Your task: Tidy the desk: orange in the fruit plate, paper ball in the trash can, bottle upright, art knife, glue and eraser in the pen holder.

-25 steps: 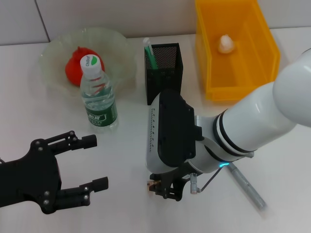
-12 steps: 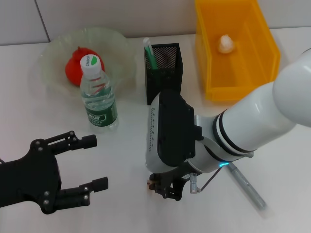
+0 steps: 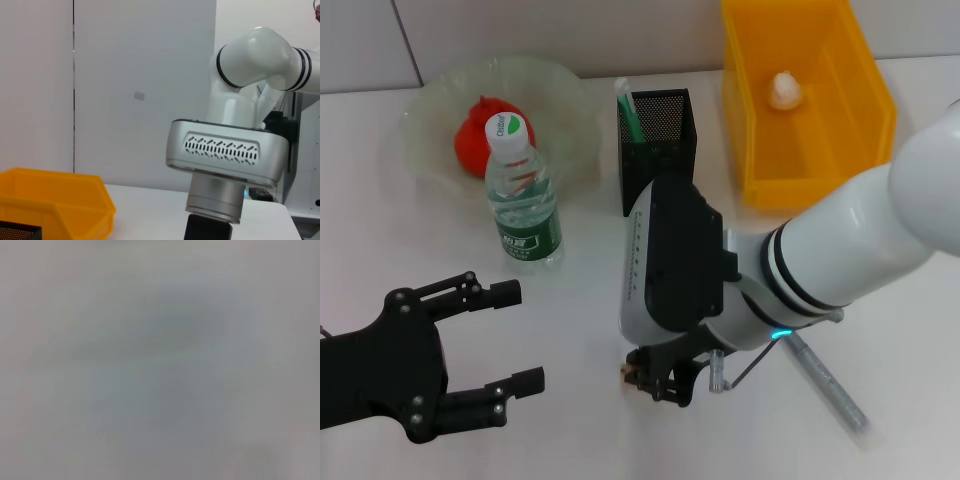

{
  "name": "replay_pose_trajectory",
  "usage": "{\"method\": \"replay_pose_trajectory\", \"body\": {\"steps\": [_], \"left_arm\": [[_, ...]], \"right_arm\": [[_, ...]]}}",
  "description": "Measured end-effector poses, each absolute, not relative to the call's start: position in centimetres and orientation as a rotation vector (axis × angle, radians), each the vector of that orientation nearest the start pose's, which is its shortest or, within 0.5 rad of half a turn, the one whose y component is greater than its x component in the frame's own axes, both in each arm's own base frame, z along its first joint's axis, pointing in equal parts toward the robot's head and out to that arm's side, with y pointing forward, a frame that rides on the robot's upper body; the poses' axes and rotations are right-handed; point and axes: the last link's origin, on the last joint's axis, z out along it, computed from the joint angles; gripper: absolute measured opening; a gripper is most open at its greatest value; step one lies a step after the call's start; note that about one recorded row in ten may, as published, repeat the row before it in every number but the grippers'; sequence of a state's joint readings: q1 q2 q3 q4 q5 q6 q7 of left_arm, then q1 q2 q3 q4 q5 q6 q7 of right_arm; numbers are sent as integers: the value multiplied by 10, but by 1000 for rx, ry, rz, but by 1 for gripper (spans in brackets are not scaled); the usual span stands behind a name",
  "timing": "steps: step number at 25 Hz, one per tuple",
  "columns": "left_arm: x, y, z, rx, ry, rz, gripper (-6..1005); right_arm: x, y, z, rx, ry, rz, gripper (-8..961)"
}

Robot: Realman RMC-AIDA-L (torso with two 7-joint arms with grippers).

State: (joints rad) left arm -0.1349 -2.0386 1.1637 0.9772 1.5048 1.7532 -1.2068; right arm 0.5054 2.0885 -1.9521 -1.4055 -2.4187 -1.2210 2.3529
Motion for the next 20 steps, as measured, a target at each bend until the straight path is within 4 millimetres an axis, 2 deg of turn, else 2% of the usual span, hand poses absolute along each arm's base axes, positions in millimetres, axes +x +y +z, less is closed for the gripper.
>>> {"method": "replay_pose_trajectory", "body": {"steps": [9, 16, 20], "left_arm": [[-253, 237, 22, -2800, -179, -964, 791], [-252, 237, 22, -2801, -169, -965, 791], [-251, 237, 22, -2802, -172, -966, 791]], "right_arm": [[132, 301, -84, -2885, 185, -356, 131], [134, 298, -71, -2838, 186, -332, 139], [132, 297, -56, -2795, 206, -267, 144]]}}
